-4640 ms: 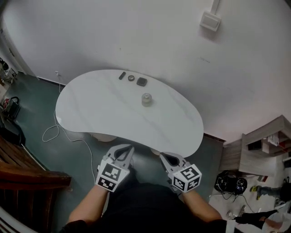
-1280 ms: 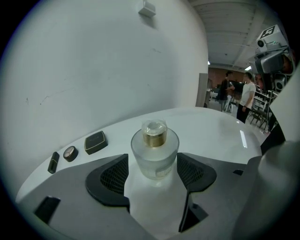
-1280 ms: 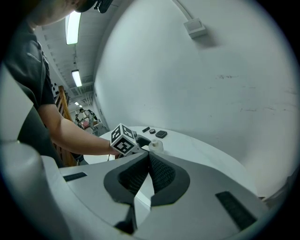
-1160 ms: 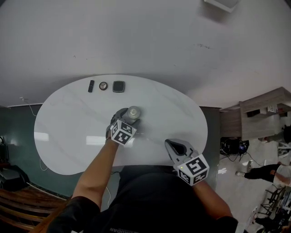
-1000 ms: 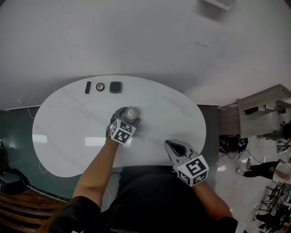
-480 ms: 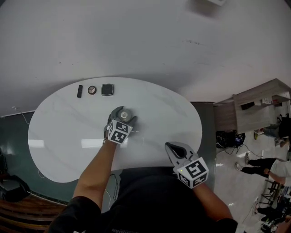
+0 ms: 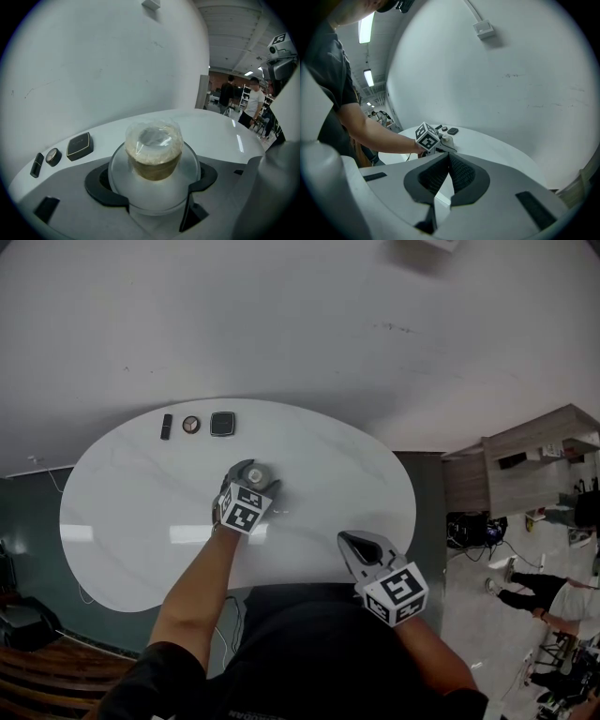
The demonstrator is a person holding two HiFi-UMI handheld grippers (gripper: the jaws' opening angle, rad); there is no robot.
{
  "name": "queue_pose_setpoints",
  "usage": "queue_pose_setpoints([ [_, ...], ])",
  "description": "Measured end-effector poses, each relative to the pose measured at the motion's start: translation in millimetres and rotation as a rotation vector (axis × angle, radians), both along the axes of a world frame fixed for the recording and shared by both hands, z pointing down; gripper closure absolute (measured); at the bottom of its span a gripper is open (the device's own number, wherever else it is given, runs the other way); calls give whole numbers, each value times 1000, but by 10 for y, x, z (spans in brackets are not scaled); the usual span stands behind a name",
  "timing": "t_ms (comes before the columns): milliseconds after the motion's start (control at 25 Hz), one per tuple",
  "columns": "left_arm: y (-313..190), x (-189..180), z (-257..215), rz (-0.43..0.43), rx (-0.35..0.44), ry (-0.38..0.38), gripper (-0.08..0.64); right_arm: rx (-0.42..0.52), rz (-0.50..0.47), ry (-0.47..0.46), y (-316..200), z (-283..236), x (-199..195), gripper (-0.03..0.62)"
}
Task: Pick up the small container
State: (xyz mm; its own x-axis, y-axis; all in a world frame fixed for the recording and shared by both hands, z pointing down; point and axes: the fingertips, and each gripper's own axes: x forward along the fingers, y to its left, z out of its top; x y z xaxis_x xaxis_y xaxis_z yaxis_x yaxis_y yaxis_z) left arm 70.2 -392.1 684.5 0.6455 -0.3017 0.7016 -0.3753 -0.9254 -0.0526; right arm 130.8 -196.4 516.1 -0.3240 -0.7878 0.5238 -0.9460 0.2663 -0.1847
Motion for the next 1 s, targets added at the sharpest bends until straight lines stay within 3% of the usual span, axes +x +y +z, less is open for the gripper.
queue_pose_setpoints([
  [800,424,-404,-1196,-41,34,110,216,102,-113,-49,-183,-189,-377,597],
  [1000,598,-541,-1491,-24,50,106,216,127,-154,-58,-277,-276,-490,597],
])
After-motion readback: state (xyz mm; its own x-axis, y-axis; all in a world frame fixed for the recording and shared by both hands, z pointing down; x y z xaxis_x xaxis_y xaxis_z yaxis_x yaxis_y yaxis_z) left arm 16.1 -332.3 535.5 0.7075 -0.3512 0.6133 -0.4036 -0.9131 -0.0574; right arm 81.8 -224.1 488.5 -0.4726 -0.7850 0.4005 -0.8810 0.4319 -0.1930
